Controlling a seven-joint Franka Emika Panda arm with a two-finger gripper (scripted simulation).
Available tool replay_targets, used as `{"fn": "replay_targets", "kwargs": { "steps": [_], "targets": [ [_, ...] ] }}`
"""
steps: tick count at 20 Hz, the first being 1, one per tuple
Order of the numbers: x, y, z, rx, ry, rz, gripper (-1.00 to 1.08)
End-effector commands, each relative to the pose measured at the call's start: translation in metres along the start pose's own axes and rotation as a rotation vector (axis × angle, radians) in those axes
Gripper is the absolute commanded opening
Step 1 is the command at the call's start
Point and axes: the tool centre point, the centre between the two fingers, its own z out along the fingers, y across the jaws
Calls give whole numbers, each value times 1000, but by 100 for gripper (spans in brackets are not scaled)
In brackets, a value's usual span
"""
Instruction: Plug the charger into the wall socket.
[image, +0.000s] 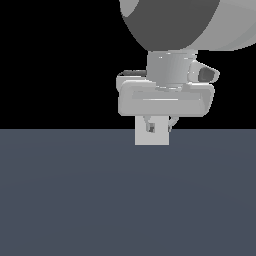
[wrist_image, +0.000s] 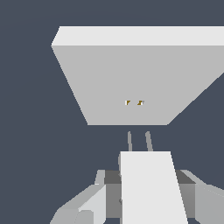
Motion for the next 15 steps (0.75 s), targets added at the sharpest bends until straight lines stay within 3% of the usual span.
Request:
{"fn": "replay_targets", "kwargs": {
  "steps": [1,15],
  "targets": [
    [6,0,3,0,0,0,-100],
    [37,0,21,0,0,-1,-100]
  ]
}}
